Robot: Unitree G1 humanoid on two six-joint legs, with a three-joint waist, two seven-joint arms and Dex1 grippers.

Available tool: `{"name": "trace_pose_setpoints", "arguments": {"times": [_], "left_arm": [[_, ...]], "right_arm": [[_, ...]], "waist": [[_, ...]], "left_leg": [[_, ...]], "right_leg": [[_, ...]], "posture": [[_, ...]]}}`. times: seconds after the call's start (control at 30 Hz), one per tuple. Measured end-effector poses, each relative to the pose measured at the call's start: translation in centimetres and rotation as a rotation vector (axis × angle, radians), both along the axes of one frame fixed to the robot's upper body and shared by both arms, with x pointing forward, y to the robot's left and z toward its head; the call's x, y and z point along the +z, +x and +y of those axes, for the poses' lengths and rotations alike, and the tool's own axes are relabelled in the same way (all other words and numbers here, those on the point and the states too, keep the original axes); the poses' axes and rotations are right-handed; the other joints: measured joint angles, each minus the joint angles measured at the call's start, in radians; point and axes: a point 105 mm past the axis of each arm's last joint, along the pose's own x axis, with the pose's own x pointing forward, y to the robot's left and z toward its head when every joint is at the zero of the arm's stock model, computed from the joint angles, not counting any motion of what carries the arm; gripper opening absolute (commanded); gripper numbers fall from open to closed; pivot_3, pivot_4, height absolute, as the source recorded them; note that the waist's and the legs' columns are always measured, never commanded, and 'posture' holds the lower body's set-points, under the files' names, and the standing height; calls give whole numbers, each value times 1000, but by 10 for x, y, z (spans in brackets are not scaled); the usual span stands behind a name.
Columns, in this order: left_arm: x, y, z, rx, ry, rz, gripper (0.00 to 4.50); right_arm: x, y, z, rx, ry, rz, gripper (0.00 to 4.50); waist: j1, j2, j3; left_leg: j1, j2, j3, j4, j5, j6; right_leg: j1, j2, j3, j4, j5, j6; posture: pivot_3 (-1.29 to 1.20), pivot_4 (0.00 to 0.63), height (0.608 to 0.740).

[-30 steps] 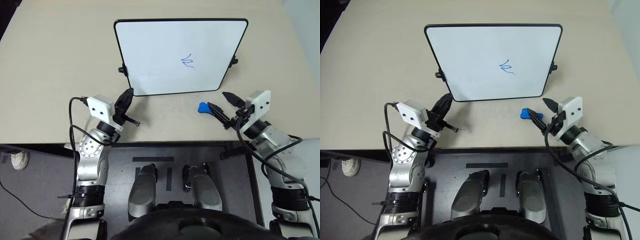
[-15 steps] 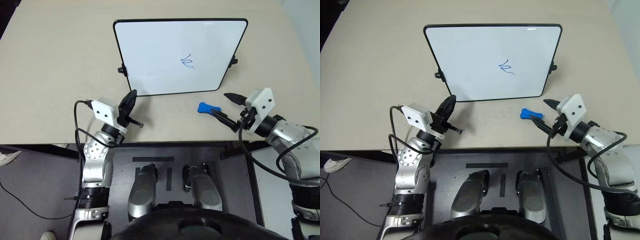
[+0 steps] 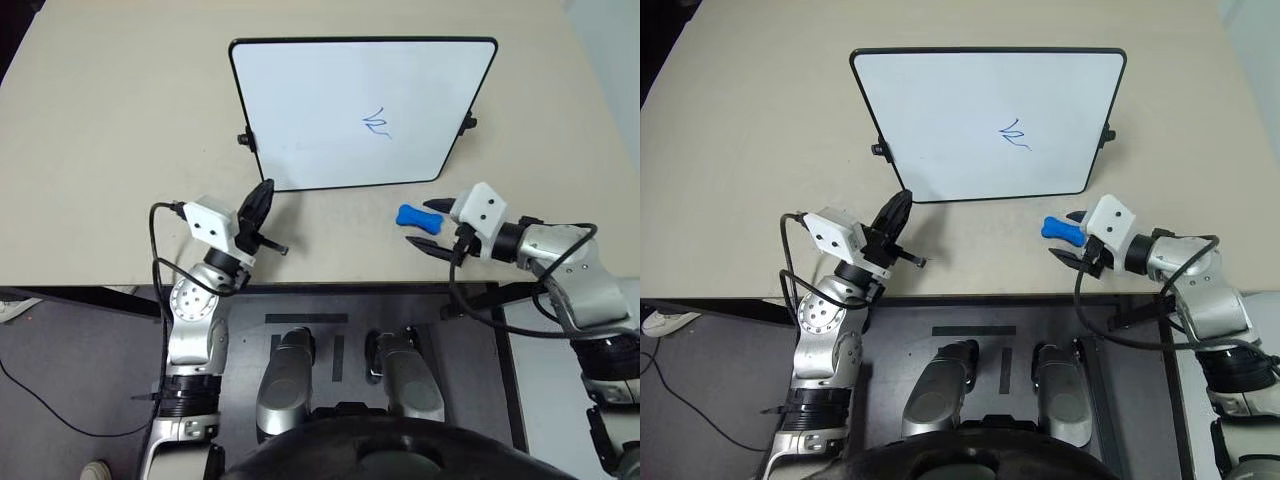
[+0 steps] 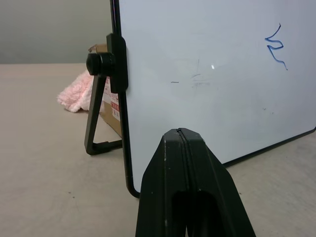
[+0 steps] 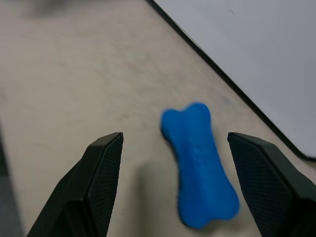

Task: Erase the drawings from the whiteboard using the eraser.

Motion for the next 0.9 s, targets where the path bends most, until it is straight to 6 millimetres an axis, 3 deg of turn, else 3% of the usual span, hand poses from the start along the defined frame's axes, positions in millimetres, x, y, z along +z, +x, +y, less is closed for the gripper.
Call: {"name": "trace_pose_setpoints", "arguments": {"times": [0.37,0.7,0.77,0.9], "left_arm": [[-2,0,-4,-2,-18,-12,0],[-2,0,-7,-5,-6,-18,0],[-2,0,-7,-5,-5,-18,0],[-2,0,-7,-5,-5,-18,0]], "right_arm": [[-7,7,-1,-2,-3,14,3573],[-7,9,2,6,13,15,294],[-6,9,3,7,14,12,33],[0,9,6,32,0,-40,8]], "waist": [[0,0,0],[-1,0,0],[-1,0,0],[-2,0,0]], "left_leg": [[0,0,0,0,0,0],[0,1,0,0,0,0],[0,1,0,0,0,0],[0,1,0,0,0,0]], "right_leg": [[0,0,0,0,0,-1],[0,0,0,0,1,-1],[0,0,0,0,1,-1],[0,0,0,0,1,-2]], "posture": [[0,150,740],[0,150,740],[0,150,740],[0,150,740]]}}
